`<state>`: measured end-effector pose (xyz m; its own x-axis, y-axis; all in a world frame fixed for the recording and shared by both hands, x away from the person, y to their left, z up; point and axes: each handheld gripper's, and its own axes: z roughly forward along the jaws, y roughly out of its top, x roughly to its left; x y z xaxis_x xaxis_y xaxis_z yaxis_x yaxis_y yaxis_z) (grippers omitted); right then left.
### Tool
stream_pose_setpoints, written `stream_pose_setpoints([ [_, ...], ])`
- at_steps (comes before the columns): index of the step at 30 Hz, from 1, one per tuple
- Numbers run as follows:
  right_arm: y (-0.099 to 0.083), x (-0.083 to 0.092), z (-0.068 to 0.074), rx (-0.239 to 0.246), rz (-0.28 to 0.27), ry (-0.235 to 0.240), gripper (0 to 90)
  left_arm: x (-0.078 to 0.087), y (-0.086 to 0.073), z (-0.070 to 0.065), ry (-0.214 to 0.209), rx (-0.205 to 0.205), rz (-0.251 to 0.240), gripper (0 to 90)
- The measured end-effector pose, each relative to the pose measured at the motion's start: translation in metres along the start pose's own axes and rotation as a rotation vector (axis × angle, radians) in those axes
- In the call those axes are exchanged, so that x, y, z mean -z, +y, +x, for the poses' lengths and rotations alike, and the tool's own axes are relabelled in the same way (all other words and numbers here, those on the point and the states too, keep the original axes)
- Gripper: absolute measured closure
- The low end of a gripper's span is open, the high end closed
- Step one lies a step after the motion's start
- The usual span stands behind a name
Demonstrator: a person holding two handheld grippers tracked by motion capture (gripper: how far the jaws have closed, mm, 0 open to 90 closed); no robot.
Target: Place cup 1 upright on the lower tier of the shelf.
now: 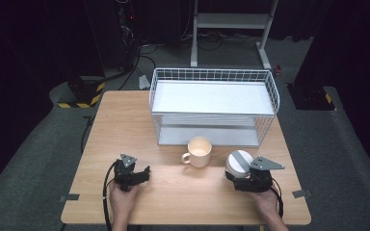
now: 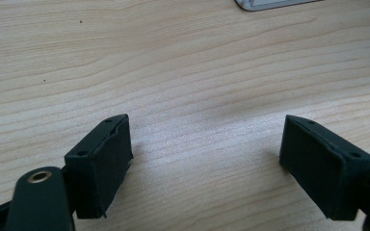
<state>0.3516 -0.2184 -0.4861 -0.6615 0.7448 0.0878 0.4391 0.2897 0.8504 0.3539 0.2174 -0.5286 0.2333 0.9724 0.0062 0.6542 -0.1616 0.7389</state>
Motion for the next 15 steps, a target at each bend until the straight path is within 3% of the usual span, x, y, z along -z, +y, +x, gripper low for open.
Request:
stream_pose_setpoints([
  [4, 0.005, -0.003, -0.005, 0.007, 0.005, -0.009, 18.4, 0.0, 0.0, 0.0, 0.0, 0.001, 0.0, 19.2],
  [15, 0.022, -0.017, -0.023, -0.04, -0.003, -0.037, 18.5, 0.0, 0.0, 0.0, 0.002, 0.0, 0.0, 19.5],
])
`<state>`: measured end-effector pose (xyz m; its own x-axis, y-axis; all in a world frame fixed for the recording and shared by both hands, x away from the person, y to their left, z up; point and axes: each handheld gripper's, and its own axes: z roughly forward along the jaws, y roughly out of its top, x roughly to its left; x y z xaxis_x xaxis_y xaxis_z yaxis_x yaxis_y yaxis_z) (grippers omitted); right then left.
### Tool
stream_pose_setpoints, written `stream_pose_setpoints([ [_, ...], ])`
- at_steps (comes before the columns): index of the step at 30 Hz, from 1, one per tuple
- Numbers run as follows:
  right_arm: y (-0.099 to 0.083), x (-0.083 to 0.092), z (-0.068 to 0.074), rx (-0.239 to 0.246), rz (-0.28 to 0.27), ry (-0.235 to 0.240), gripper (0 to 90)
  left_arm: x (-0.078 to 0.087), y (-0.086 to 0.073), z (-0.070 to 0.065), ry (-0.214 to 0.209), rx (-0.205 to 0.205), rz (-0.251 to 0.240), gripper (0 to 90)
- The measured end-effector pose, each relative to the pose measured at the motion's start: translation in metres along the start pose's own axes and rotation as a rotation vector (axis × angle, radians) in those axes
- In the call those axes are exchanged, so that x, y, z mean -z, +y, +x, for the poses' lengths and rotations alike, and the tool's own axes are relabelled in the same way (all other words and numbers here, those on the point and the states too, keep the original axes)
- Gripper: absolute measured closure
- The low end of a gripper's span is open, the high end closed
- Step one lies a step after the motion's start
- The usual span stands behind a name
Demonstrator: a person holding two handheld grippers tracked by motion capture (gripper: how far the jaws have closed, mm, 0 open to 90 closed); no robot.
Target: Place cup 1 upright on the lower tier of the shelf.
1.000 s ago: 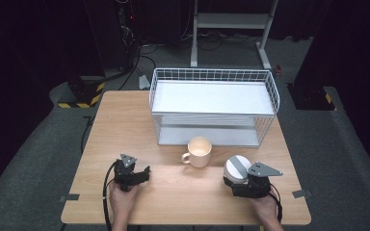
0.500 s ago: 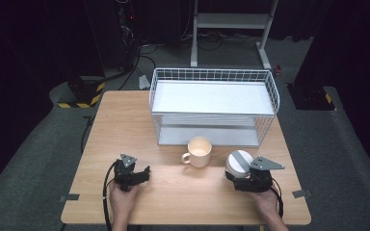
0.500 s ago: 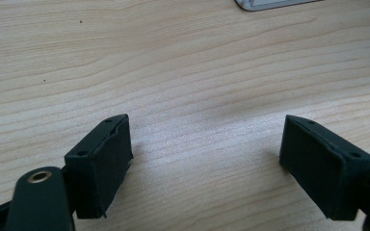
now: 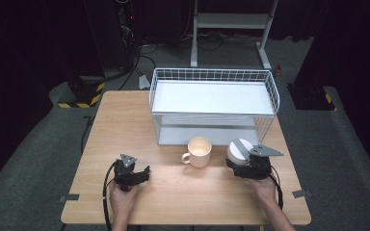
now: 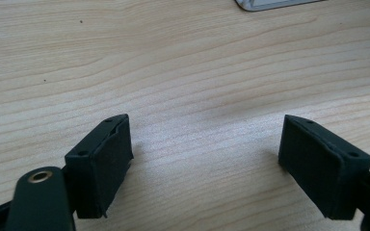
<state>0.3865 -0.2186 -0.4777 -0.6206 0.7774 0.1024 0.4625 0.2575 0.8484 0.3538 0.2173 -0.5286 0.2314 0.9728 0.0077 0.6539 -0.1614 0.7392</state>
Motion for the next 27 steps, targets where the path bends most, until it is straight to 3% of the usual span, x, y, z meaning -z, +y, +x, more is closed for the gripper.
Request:
stream_pose_setpoints([
  [10, 0.026, -0.018, -0.017, -0.021, -0.002, -0.049, 18.6, 0.0, 0.0, 0.0, 0.001, 0.0, 0.0, 19.5],
  [20, 0.032, -0.04, -0.03, -0.071, 0.001, -0.115, 18.6, 0.0, 0.0, 0.0, 0.001, 0.001, 0.0, 19.5],
  [27, 0.037, -0.052, -0.034, -0.075, 0.011, -0.14, 18.6, 0.0, 0.0, 0.0, 0.001, 0.001, 0.0, 19.5],
])
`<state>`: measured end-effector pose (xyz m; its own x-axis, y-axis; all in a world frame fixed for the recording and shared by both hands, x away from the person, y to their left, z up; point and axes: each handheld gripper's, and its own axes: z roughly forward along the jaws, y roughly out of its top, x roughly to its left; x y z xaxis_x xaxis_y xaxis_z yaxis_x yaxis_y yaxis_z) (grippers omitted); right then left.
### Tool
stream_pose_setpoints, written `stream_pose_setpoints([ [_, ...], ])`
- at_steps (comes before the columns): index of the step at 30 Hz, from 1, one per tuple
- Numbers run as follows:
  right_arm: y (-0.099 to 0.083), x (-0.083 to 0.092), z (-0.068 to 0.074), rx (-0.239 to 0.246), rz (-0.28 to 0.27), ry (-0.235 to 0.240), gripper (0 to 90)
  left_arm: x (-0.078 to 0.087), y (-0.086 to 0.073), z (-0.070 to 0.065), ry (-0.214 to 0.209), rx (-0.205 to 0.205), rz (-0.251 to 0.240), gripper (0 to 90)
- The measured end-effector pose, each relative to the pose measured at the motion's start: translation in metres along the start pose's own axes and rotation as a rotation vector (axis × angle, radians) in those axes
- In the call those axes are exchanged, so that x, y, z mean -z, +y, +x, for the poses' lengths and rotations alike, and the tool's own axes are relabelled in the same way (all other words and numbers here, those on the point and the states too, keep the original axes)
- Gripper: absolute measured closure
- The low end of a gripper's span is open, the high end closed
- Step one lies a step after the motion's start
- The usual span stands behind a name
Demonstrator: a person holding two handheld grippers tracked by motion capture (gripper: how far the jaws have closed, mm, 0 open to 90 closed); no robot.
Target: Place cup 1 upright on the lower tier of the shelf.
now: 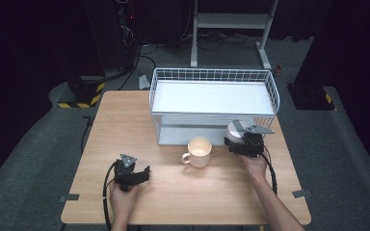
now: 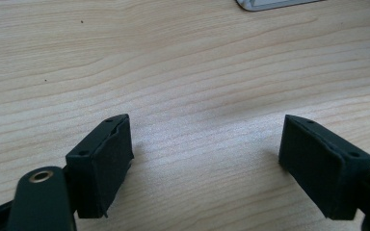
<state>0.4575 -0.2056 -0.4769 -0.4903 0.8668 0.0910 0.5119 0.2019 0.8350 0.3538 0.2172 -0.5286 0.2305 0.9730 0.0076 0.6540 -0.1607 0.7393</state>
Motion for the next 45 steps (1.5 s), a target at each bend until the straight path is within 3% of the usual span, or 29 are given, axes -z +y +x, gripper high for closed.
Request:
stream_pose_setpoints([
  [10, -0.002, -0.01, -0.006, -0.004, -0.02, -0.016, 18.8, 0.0, 0.0, 0.0, 0.0, 0.0, 0.0, 19.5],
  [15, -0.002, -0.013, -0.008, 0.018, -0.039, -0.026, 18.9, 0.0, 0.0, 0.0, 0.0, 0.0, 0.0, 19.5],
  [19, 0.002, -0.017, -0.008, 0.042, -0.024, -0.044, 18.9, 0.0, 0.0, 0.0, 0.0, 0.0, 0.0, 19.5],
  [30, 0.004, -0.026, -0.01, 0.057, -0.052, -0.053, 18.9, 0.0, 0.0, 0.0, 0.0, 0.0, 0.0, 19.5],
  [45, 0.004, -0.023, -0.011, 0.027, -0.03, -0.052, 16.8, 0.0, 0.0, 0.0, 0.0, 0.0, 0.0, 19.5],
])
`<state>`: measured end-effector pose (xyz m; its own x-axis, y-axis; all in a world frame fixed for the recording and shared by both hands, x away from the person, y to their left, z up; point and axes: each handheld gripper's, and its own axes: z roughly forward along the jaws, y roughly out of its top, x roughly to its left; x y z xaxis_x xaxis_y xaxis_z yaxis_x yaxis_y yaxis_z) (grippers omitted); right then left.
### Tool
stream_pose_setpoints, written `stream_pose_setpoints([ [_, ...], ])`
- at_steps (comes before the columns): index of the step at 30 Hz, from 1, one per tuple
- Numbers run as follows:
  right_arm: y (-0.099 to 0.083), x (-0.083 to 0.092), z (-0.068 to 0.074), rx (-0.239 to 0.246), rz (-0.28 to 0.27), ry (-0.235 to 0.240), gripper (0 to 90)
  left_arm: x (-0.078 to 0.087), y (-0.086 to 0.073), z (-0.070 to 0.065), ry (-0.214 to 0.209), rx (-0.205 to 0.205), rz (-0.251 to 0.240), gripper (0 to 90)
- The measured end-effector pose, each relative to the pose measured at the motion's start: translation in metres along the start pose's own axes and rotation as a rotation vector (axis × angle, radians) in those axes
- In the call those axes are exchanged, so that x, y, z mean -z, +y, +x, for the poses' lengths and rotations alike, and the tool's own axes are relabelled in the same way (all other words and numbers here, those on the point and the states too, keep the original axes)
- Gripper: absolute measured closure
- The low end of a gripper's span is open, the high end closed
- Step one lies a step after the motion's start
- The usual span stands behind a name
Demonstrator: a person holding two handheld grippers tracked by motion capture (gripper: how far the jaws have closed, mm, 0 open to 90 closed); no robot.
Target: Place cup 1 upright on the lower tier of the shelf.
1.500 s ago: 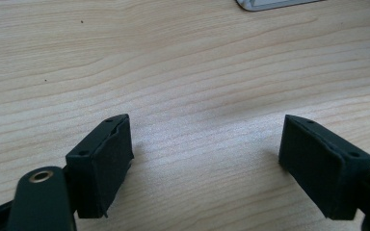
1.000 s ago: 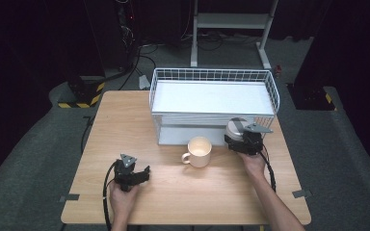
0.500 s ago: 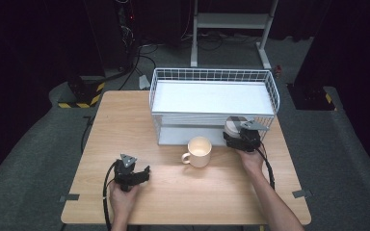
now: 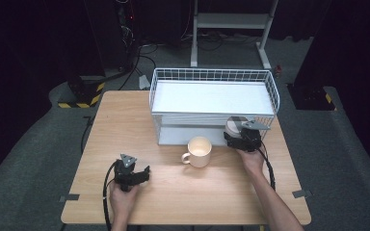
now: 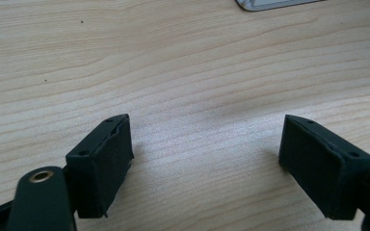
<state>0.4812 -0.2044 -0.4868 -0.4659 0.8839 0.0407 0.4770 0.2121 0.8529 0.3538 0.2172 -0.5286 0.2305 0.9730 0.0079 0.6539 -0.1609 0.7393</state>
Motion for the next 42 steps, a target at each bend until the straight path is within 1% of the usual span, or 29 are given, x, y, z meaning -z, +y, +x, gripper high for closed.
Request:
stream_pose_setpoints([
  [1, 0.0, 0.0, 0.0, 0.0, 0.0, 0.0, 16.8, 0.0, 0.0, 0.0, 0.0, 0.0, 0.0, 19.5],
  [2, 0.0, 0.0, -0.001, -0.001, 0.01, -0.001, 14.1, 0.0, 0.0, 0.0, 0.0, 0.0, 0.0, 19.5],
  [4, -0.001, 0.0, -0.002, -0.011, 0.015, -0.003, 12.1, 0.0, 0.0, 0.0, 0.0, 0.0, 0.0, 19.5],
  [8, -0.001, -0.001, -0.004, -0.012, 0.018, 0.003, 11.2, 0.0, 0.0, 0.0, 0.0, 0.001, -0.001, 19.6],
  [11, -0.002, 0.0, -0.002, -0.024, 0.034, -0.003, 10.8, 0.0, 0.0, 0.0, -0.001, 0.0, 0.001, 19.6],
  [12, -0.003, 0.001, -0.002, -0.011, 0.04, -0.007, 10.4, 0.0, 0.0, 0.0, -0.001, 0.002, -0.001, 19.6],
  [15, -0.004, 0.002, -0.003, -0.007, 0.036, -0.011, 10.4, 0.0, 0.0, 0.0, -0.001, 0.002, -0.001, 19.6],
  [17, -0.007, 0.002, -0.003, -0.018, 0.035, -0.006, 10.2, 0.0, 0.0, 0.0, -0.001, 0.003, -0.001, 19.6],
  [18, -0.007, 0.003, -0.002, -0.038, 0.043, -0.009, 10.4, 0.0, 0.0, 0.0, -0.001, 0.002, -0.001, 19.6],
  [19, -0.007, 0.004, -0.001, -0.045, 0.045, -0.016, 10.9, 0.0, 0.0, 0.0, -0.001, 0.002, -0.001, 19.7],
  [24, -0.009, 0.008, -0.001, -0.038, 0.036, -0.021, 12.8, 0.0, 0.0, 0.0, -0.001, 0.002, 0.001, 19.8],
  [27, -0.015, 0.011, -0.001, -0.055, 0.028, -0.017, 14.2, 0.0, 0.0, 0.0, 0.001, 0.003, 0.001, 20.0],
  [29, -0.017, 0.012, 0.0, -0.048, 0.029, -0.021, 14.5, 0.0, 0.0, 0.0, 0.001, 0.004, 0.001, 20.1],
  [31, -0.021, 0.012, 0.001, -0.044, 0.048, -0.03, 15.4, 0.0, 0.0, 0.0, 0.001, 0.004, 0.001, 20.1],
  [32, -0.022, 0.012, 0.001, -0.032, 0.056, -0.032, 15.5, 0.0, 0.0, 0.0, 0.001, 0.004, 0.001, 20.1],
  [33, -0.022, 0.012, 0.001, -0.032, 0.056, -0.032, 15.5, 0.0, 0.0, 0.0, 0.001, 0.004, 0.001, 20.1],
  [34, -0.023, 0.012, 0.002, -0.03, 0.079, -0.04, 17.1, 0.0, 0.0, 0.0, 0.002, 0.005, 0.0, 20.2],
  [35, -0.024, 0.013, 0.003, -0.029, 0.079, -0.035, 19.3, 0.0, 0.0, 0.0, 0.002, 0.005, 0.0, 20.1],
  [36, -0.026, 0.014, 0.003, -0.016, 0.073, -0.033, 21.0, 0.0, 0.0, 0.0, 0.002, 0.005, 0.0, 20.1],
  [37, -0.027, 0.015, 0.004, -0.01, 0.074, -0.038, 21.5, 0.0, 0.0, 0.0, 0.002, 0.005, 0.0, 20.2],
  [42, -0.032, 0.02, 0.003, -0.028, 0.079, -0.035, 25.2, 0.0, 0.0, 0.0, 0.002, 0.004, 0.0, 20.2],
])
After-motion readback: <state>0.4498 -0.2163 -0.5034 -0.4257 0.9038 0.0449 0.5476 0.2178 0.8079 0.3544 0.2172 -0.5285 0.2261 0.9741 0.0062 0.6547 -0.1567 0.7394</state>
